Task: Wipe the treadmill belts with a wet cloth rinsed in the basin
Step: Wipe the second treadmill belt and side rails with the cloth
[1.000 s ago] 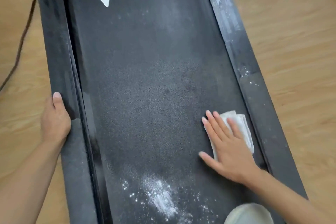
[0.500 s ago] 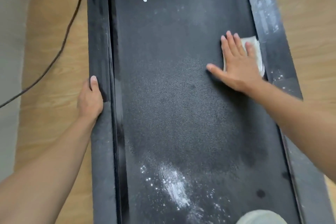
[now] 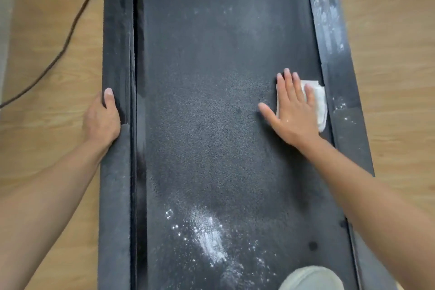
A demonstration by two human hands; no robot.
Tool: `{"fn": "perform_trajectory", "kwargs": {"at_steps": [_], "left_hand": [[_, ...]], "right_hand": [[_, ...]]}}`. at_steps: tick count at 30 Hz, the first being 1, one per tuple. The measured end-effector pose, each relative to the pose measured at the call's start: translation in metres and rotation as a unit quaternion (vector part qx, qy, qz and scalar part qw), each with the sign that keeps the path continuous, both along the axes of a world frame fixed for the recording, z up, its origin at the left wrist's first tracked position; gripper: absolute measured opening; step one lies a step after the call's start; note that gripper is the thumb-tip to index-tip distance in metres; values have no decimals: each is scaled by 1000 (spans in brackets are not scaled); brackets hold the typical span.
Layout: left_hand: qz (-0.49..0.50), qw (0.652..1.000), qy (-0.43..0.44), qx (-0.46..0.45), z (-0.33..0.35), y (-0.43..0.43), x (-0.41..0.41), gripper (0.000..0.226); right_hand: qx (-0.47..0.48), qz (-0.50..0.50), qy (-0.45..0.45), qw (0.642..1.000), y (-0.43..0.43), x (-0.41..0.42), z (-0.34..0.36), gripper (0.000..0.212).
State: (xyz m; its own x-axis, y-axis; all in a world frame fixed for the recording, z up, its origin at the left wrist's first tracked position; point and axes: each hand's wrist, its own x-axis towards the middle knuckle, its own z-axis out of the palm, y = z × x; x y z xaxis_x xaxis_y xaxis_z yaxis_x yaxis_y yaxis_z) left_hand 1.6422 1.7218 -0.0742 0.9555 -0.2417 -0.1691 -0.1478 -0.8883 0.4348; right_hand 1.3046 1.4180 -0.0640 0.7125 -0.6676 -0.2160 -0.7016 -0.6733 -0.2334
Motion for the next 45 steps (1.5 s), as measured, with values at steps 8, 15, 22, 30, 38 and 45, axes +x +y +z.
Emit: {"fn": "perform_trajectory", "kwargs": {"at_steps": [8, 15, 22, 30, 38, 45], "left_hand": [[14, 1000, 11, 2, -4, 3, 6, 88], [9, 1000, 9, 23, -3, 3, 4, 91], [31, 997, -12, 63, -5, 2, 5, 101], [24, 996, -39, 83, -4, 1, 3, 92], [32, 993, -28, 107, -8, 1, 6, 105], [39, 993, -27, 107, -14, 3, 11, 108]], "right_hand": [[65, -22, -125, 990, -3, -8, 14, 40], [46, -20, -18, 999, 6, -69, 29, 45], [45, 68, 16, 997, 0, -61, 40, 11], [152, 104, 83, 979, 15, -45, 63, 25], [-6, 64, -280, 958, -65, 10, 134, 15], [-92, 53, -227, 968, -84, 26, 102, 25]]}}
